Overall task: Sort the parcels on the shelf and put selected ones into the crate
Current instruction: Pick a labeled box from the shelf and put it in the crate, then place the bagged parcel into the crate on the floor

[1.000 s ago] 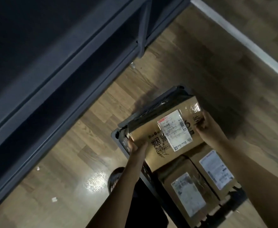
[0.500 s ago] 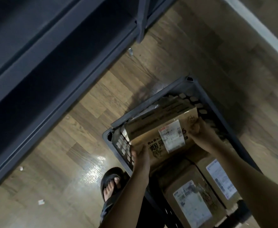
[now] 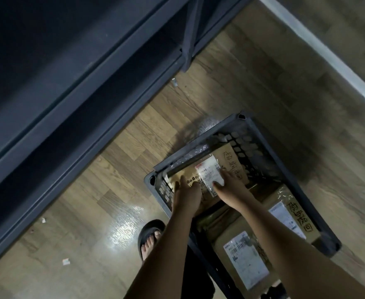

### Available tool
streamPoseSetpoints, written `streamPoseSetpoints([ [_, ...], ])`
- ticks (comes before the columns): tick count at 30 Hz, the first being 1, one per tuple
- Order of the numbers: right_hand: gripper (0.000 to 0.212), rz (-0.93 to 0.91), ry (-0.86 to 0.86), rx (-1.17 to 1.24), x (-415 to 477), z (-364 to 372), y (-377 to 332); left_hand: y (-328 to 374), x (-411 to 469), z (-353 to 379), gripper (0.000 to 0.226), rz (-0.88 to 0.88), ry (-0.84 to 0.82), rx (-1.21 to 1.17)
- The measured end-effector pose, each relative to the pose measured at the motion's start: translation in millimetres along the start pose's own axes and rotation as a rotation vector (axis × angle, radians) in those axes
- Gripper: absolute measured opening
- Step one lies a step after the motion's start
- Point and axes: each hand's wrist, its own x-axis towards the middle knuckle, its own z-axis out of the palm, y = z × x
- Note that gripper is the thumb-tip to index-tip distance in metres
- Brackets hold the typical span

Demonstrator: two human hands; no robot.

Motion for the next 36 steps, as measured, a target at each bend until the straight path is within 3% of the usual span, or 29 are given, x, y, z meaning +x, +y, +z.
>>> streamPoseSetpoints([
  [7, 0.051, -0.013, -0.044, 0.042, -83, -42, -33, 32, -82, -27, 0.056, 0.094, -0.068, 0.235],
  [10, 0.047, -0.016, -0.063, 0.031, -126, -68, -48, 47, -127, -48, 0.049, 0.154, -0.026, 0.29],
  [17, 0.041, -0.073, 0.08, 0.101, -259, -131, -116, 111, -270, -118, 0.05, 0.295, 0.038, 0.521],
  [21, 0.037, -0.248, 0.153, 0.111, -338, -180, -168, 156, -360, -163, 0.043, 0.41, 0.155, 0.607],
  [25, 0.016, -0.417, 0.206, 0.068, -410, -241, -225, 193, -455, -219, 0.05, 0.504, 0.34, 0.595],
  [31, 0.01, -0.653, 0.412, 0.116, -503, -298, -294, 212, -557, -286, 0.05, 0.629, 0.667, 0.562],
  [36, 0.03, -0.795, 0.461, 0.194, -551, -309, -336, 211, -594, -323, 0.05, 0.67, 0.77, 0.512],
])
